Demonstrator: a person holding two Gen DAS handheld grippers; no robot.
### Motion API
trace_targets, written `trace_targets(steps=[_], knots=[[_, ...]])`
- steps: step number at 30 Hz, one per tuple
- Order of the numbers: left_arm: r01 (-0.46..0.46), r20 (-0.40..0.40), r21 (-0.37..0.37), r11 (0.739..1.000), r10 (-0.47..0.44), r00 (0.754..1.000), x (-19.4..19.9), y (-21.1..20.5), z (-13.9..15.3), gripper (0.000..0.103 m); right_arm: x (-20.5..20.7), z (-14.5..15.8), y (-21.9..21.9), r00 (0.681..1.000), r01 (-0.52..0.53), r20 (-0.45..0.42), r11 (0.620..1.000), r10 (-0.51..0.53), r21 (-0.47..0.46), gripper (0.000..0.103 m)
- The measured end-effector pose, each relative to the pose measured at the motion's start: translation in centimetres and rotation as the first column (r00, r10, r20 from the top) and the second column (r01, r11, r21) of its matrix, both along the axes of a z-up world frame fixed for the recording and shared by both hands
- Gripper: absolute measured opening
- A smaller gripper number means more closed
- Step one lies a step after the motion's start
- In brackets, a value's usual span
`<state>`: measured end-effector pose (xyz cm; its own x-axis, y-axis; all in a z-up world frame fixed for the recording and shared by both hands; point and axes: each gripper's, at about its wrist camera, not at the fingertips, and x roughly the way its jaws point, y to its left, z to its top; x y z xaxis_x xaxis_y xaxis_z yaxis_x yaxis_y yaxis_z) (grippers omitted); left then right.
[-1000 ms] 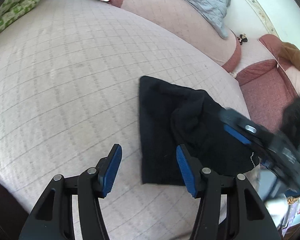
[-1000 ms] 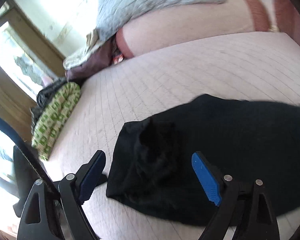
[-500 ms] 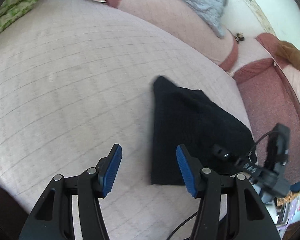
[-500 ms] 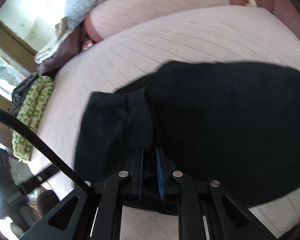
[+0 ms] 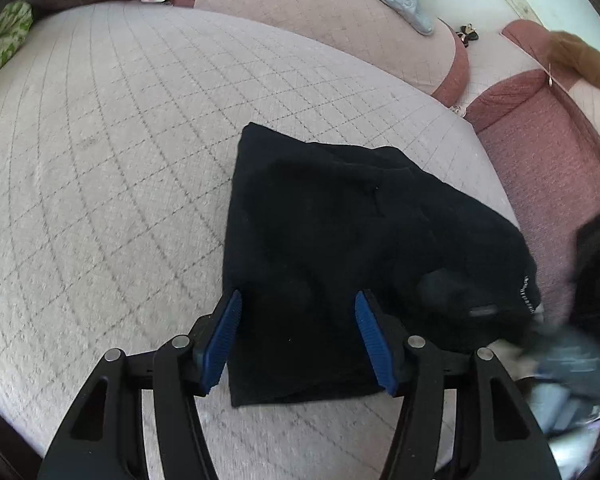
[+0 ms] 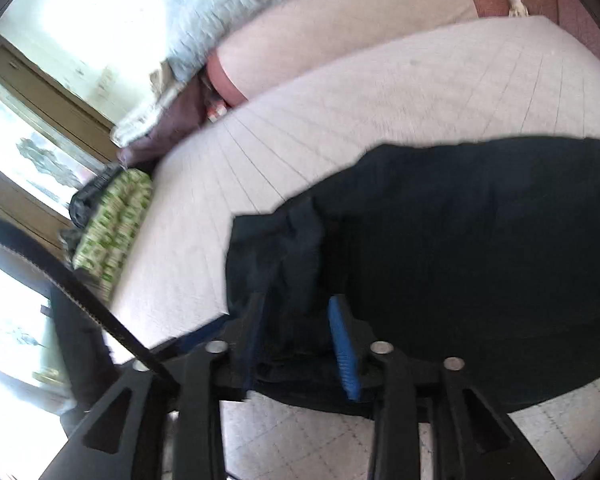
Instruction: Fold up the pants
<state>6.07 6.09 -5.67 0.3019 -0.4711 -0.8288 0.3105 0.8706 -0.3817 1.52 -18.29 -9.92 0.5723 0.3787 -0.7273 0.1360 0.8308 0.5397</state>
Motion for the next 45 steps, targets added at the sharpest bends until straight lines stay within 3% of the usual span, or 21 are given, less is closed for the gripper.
trace_targets(steps=[2, 6, 9, 13, 15, 18, 21, 23, 25, 28, 29, 31, 33, 34, 35, 36, 37, 38, 39, 40, 45], knots=[[0.004, -0.001, -0.007, 1.000, -0.004, 1.000, -0.2, 0.6, 1.0, 0.058, 0.0, -1.3, -0.6, 0.999, 0.018, -0.045, 1.000, -0.018, 0.004, 0.049], [0.039, 0.059, 0.032, 0.999, -0.041, 0.997, -1.0, 0.4, 3.0, 0.058, -4.1, -0.2, -3.6, 0.994, 0.101, 0.024, 0.991, -0.103, 0.083, 0.049], [0.121, 0.081, 0.065, 0.991, -0.126, 0.989, -1.5, -1.9, 4.2, 0.059, -8.9, 1.9, -7.5, 0.975, 0.195, 0.084, 0.974, -0.205, 0.113, 0.050], [0.259, 0.065, 0.058, 0.964, -0.262, 0.963, -0.8, -9.0, 5.6, 0.059, -14.5, 4.2, -14.9, 0.915, 0.373, 0.099, 0.914, -0.391, 0.160, 0.077], [0.333, 0.072, 0.056, 0.941, -0.336, 0.939, -0.6, -12.6, 6.5, 0.059, -16.6, 3.8, -18.7, 0.877, 0.464, 0.042, 0.865, -0.479, 0.190, 0.079], [0.461, 0.087, 0.071, 0.885, -0.466, 0.881, -0.3, -20.3, 7.3, 0.062, -19.0, 1.7, -22.1, 0.787, 0.601, -0.061, 0.740, -0.614, 0.304, 0.079], [0.532, 0.056, 0.098, 0.841, -0.538, 0.841, 0.9, -27.7, 6.4, 0.062, -18.5, -1.1, -21.7, 0.741, 0.661, -0.151, 0.668, -0.655, 0.343, 0.079], [0.565, 0.016, 0.099, 0.819, -0.569, 0.822, 2.0, -32.3, 5.4, 0.062, -16.9, -2.3, -20.7, 0.741, 0.663, -0.166, 0.666, -0.651, 0.342, 0.079], [0.608, -0.001, 0.112, 0.786, -0.611, 0.791, 2.0, -34.9, 4.7, 0.062, -15.9, -2.2, -19.8, 0.739, 0.666, -0.131, 0.690, -0.661, 0.283, 0.079], [0.704, -0.049, 0.154, 0.693, -0.706, 0.706, 1.8, -39.6, 3.0, 0.062, -14.5, -2.6, -19.1, 0.763, 0.633, -0.078, 0.717, -0.642, 0.292, 0.079], [0.739, -0.079, 0.178, 0.650, -0.739, 0.669, 1.7, -41.3, 1.9, 0.062, -14.2, -3.0, -19.1, 0.765, 0.632, -0.081, 0.720, -0.639, 0.286, 0.080], [0.768, -0.115, 0.223, 0.601, -0.766, 0.633, 1.4, -42.8, 0.3, 0.062, -14.5, -3.4, -19.2, 0.751, 0.643, -0.055, 0.710, -0.658, 0.288, 0.083], [0.795, -0.177, 0.286, 0.535, -0.785, 0.593, 0.8, -44.4, -1.9, 0.062, -14.1, -3.2, -18.6, 0.756, 0.635, -0.021, 0.725, -0.654, 0.267, 0.087], [0.795, -0.168, 0.324, 0.513, -0.796, 0.582, 0.3, -44.6, -2.1, 0.062, -14.3, -3.2, -18.5, 0.756, 0.635, -0.015, 0.727, -0.655, 0.262, 0.087], [0.792, -0.150, 0.347, 0.503, -0.803, 0.576, -0.2, -44.7, -1.9, 0.054, -14.1, -3.3, -18.2, 0.755, 0.634, -0.013, 0.726, -0.655, 0.265, 0.087], [0.790, -0.129, 0.360, 0.497, -0.812, 0.570, -0.7, -44.5, -1.5, 0.047, -14.2, -3.3, -18.3, 0.758, 0.627, -0.008, 0.725, -0.652, 0.284, 0.085], [0.791, -0.116, 0.361, 0.493, -0.818, 0.563, -0.9, -44.3, -1.0, 0.032, -14.1, -3.2, -18.3, 0.760, 0.619, -0.003, 0.723, -0.649, 0.306, 0.075], [0.790, -0.106, 0.355, 0.499, -0.819, 0.564, -0.9, -43.5, -0.4, 0.025, -14.1, -3.4, -18.3, 0.770, 0.600, -0.002, 0.724, -0.638, 0.340, 0.065], [0.788, -0.094, 0.343, 0.511, -0.816, 0.570, -0.7, -42.9, 0.1, 0.024, -13.7, -3.7, -18.5, 0.782, 0.582, -0.009, 0.726, -0.623, 0.366, 0.040], [0.783, -0.072, 0.307, 0.541, -0.807, 0.586, -0.3, -41.6, 1.2, 0.020, -13.5, -3.8, -18.4, 0.797, 0.561, -0.012, 0.734, -0.603, 0.384, 0.026], [0.714, 0.023, 0.129, 0.688, -0.722, 0.692, 2.6, -33.5, 7.1, 0.019, -13.1, 0.9, -14.9, 0.852, 0.465, 0.150, 0.856, -0.502, 0.224, 0.023]])
